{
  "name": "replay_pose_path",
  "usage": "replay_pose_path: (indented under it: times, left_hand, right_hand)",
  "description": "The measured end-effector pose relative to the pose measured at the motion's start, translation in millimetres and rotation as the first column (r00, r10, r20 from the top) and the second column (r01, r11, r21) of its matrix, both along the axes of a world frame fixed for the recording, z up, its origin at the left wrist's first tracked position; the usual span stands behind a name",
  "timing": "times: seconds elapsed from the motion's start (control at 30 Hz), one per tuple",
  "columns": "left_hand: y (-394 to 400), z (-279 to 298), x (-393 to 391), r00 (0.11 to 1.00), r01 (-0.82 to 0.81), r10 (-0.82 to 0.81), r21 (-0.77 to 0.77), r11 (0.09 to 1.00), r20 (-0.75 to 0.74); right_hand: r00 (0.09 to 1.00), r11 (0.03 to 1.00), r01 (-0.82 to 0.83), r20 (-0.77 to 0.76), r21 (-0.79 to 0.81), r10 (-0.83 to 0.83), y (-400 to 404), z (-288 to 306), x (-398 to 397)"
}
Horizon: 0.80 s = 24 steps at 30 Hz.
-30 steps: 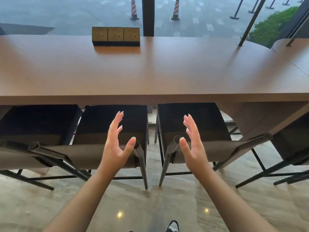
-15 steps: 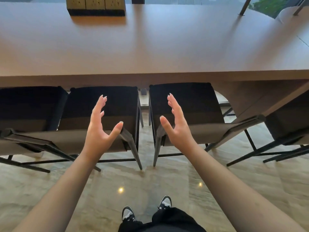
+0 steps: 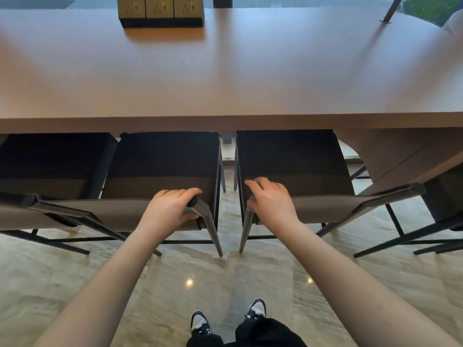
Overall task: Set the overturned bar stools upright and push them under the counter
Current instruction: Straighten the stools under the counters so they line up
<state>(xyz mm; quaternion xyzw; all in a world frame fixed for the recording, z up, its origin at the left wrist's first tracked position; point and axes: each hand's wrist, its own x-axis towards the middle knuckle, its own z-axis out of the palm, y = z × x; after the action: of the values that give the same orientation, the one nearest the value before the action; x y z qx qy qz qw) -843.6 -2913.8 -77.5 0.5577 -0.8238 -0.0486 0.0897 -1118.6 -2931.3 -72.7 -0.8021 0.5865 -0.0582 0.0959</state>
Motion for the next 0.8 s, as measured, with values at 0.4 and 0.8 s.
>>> replay_pose_path:
  times: [0.4,0.8]
  left_hand:
    - [-12,-2,-16,0.999,-0.038,0.042,-0.133,0.99,0.03]
    - [-20,-1,-18,0.996,-0.079,0.079,0.004,0.997,0.048]
  right_hand:
    - [0.997,0.998,0.053,0.059,0.032,-0.054,-1,6,-1]
    - [0.991,0.993,0.094,0.089,0.068,-0.1,-1,9,1]
